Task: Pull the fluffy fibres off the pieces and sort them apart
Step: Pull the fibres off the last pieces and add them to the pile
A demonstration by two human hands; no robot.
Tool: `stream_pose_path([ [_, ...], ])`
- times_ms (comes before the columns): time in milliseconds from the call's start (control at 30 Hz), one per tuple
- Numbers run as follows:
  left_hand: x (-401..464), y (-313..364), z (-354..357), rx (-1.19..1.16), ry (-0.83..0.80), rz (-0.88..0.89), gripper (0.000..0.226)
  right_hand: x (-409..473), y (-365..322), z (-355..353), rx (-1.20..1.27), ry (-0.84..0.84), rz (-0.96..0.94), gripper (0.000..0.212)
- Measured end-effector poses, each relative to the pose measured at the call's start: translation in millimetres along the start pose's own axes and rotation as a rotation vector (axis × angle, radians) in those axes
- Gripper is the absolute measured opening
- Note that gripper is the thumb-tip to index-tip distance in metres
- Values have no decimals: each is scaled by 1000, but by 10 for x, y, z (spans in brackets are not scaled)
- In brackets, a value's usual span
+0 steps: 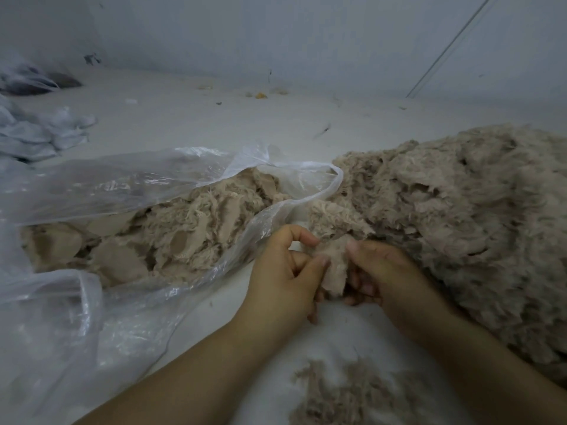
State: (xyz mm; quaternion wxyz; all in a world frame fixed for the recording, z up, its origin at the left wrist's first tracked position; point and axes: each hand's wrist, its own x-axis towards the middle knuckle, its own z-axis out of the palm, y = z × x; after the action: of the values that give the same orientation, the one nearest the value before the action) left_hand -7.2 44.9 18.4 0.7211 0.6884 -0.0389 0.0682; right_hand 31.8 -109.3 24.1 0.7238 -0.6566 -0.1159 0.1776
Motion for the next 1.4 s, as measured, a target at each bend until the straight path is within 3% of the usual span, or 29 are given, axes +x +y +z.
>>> stream_pose_path([
  [100,-43,-2,24,97,-4,96,18,-36,-12,55,-112,-122,-40,22],
  [367,-66,50,24,127,14,224,19,34,30,-10,-61,88,75,23],
  [567,-64,62,47,192,13,277,34,-8,3,-3,-21,-16,44,18],
  [667,-23,132,-53,430,130,470,35,36,16,-23,23,66,81,31],
  [800,114,290,-429,943,387,755,33,58,25,-26,30,107,84,48],
  [867,167,344,-615,1201,460,643,26,63,35,-14,24,102,82,49],
  [933,209,349,-718,1357,426,345,11,64,37,-13,18,103,84,48],
  [1033,225,232,-766,1450,342,121,25,54,32,-3,-6,110,78,44],
  [1133,228,263,-691,1431,340,213,31,34,23,19,-19,119,72,36],
  [1267,207,281,-595,1429,471,451,13,22,1,43,-24,123,71,29],
  [1400,213,216,-546,1367,357,491,9,23,-1,46,-39,122,74,28],
])
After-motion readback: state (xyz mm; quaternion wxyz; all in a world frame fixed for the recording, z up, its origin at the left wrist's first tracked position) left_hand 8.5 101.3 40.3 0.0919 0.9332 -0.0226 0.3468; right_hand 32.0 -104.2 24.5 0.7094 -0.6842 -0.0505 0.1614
